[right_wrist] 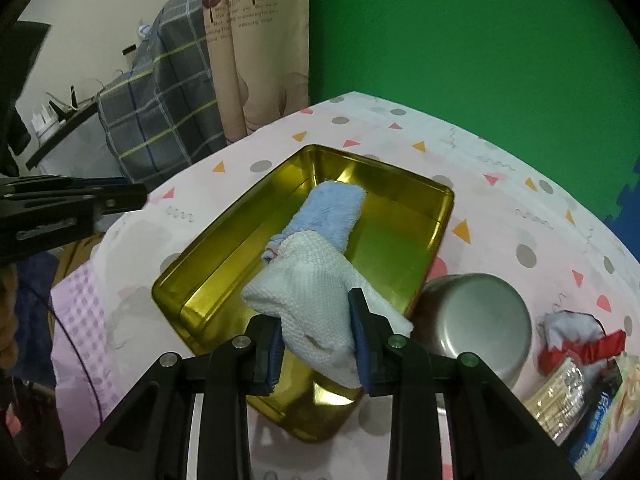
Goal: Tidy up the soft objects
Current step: 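Carry the white sock with the right tool and release it in the tray, then move both tools back over the remaining items on the table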
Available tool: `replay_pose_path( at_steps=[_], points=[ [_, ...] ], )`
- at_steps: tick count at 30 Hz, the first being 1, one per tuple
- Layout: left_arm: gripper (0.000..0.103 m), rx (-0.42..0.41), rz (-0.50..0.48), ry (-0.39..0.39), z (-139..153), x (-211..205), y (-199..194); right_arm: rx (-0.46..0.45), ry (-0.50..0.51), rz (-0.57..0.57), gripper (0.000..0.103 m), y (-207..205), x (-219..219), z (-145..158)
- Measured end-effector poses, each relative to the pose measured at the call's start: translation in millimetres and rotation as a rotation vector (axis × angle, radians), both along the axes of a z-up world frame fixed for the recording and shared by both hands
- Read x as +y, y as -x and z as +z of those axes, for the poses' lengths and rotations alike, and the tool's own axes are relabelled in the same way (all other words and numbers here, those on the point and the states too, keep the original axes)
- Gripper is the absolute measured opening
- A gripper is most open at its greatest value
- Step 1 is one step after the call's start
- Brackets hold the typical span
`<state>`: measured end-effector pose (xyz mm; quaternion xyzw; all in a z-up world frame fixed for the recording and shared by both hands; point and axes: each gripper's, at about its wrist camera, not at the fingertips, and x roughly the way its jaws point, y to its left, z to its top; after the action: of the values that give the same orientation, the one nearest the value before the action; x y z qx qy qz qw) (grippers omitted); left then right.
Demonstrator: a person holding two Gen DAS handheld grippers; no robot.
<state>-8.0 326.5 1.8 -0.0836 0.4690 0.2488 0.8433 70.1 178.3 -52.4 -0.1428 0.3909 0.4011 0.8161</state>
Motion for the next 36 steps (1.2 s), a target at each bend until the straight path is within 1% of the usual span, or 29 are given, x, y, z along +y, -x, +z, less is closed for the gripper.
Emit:
replay_pose_path(
  at_steps=[4, 12, 15, 16, 17, 18, 20, 22, 28, 32, 36],
  points=[
    [0.020, 0.005, 0.032, 0.014, -2.8, 9.0, 8.0, 0.016, 0.012, 0.006, 0.027, -5.8, 17.5, -10.2],
    [0.020, 0.015, 0.058, 0.026, -6.4, 16.6, 13.9, 0.036, 0.020, 0.029, 0.027, -7.1, 41.3, -21.3],
    [0.020, 0.012, 0.063, 0.029, -5.4, 17.7, 15.8, 0.035, 0.024, 0.036, 0.030, -5.2, 44.0, -22.6],
    [0.020, 0.014, 0.063, 0.029, -5.7, 17.8, 15.6, 0.032, 0.024, 0.039, 0.033, -3.9, 43.5, -21.9],
    [0.020, 0.015, 0.063, 0.029, -5.6, 17.6, 15.9, 0.029, 0.021, 0.043, 0.039, -2.3, 42.3, -20.4],
    [0.020, 0.013, 0.063, 0.029, -5.5, 17.7, 15.8, 0.022, 0.021, 0.041, 0.042, -0.9, 40.7, -18.5],
    [0.020, 0.011, 0.060, 0.031, -4.7, 17.2, 16.3, 0.014, 0.010, 0.033, 0.056, 1.0, 36.6, -14.4],
    [0.020, 0.007, 0.058, 0.031, -2.9, 14.6, 16.7, 0.010, 0.000, 0.026, 0.059, 2.5, 31.6, -9.7],
    [0.020, -0.004, 0.042, 0.034, 4.6, 1.7, 14.0, -0.001, -0.024, 0.013, 0.064, 8.1, 13.6, 6.6],
    [0.020, -0.013, 0.026, 0.028, 10.0, -9.6, 10.0, -0.009, -0.050, -0.010, 0.065, 13.0, -6.6, 20.6],
    [0.020, -0.017, -0.002, 0.024, 13.2, -25.8, 4.6, -0.041, -0.052, -0.032, 0.065, 17.7, -25.6, 33.2]
  ],
)
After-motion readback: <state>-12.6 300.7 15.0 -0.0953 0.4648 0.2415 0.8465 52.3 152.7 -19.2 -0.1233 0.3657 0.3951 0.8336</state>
